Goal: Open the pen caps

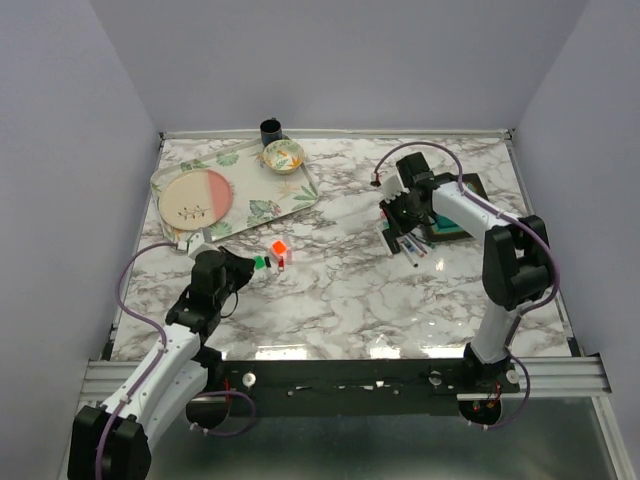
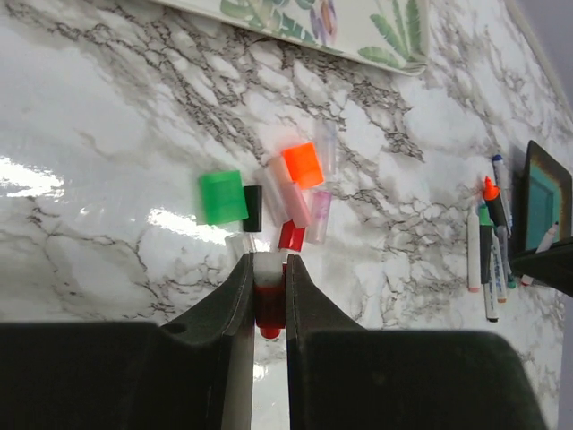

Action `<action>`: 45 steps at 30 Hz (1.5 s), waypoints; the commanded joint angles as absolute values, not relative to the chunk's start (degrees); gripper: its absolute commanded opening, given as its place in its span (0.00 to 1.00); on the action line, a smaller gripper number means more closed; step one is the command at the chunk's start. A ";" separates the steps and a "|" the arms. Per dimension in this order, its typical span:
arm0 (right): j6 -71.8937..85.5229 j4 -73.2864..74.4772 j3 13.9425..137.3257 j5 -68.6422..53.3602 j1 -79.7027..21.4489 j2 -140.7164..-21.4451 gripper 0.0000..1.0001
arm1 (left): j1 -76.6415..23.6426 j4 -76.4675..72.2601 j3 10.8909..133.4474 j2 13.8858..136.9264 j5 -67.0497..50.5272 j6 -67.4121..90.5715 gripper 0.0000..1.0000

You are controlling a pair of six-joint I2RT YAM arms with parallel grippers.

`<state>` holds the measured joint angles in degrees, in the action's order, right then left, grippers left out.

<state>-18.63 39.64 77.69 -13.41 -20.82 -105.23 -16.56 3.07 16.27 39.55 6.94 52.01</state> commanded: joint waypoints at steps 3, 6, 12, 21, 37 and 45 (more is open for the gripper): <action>-19.69 42.36 79.80 -9.40 -18.46 -107.93 0.16 | -16.08 5.10 14.94 43.32 10.72 54.84 0.00; -19.60 42.71 80.16 -9.58 -17.93 -109.42 0.17 | -16.00 4.31 14.50 44.56 10.72 55.55 0.02; -19.51 42.36 80.33 -8.53 -17.49 -111.00 0.20 | -15.73 3.16 13.36 46.76 11.25 56.60 0.05; -19.51 42.63 80.42 -8.61 -17.05 -111.18 0.29 | -15.38 0.26 12.04 50.80 10.46 57.39 0.11; -19.51 41.05 79.63 -10.81 -15.64 -105.30 0.36 | -14.59 -4.57 13.62 58.70 8.79 57.66 0.30; -19.77 40.08 78.93 -12.92 -15.21 -102.31 0.38 | -13.89 -4.05 19.15 63.19 5.98 56.60 0.50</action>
